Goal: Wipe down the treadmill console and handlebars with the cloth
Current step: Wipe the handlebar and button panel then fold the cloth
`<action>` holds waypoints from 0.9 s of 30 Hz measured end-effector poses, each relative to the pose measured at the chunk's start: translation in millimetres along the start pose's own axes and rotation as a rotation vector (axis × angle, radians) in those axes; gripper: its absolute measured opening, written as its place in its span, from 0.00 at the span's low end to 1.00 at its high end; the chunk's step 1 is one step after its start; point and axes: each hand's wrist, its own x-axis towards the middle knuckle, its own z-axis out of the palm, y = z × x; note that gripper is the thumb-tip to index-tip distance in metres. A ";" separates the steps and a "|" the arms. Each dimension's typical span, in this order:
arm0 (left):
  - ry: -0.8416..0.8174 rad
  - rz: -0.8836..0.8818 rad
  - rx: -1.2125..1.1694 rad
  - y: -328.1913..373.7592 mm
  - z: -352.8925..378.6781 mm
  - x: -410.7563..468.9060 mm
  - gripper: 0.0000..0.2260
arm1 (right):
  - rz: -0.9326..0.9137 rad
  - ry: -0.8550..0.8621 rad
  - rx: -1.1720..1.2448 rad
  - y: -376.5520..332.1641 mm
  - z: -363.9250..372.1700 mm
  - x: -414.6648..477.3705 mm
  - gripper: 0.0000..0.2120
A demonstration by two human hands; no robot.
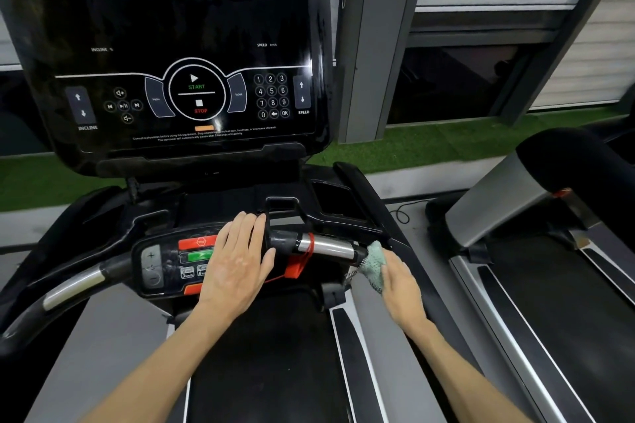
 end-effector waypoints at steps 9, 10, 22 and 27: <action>-0.013 -0.005 0.001 1.0 -2.8 -0.2 0.26 | -0.342 0.060 -0.058 -114.4 31.0 19.7 0.23; -0.013 -0.001 0.003 0.8 -2.9 -0.1 0.26 | -0.394 0.060 -0.067 -133.2 33.7 21.6 0.22; -0.006 0.001 -0.003 1.7 -0.8 -0.1 0.26 | 0.028 0.103 0.188 -24.9 7.2 -10.8 0.22; -0.005 0.007 -0.001 0.7 -2.5 0.9 0.27 | 0.085 0.147 0.151 -10.5 25.0 -21.3 0.27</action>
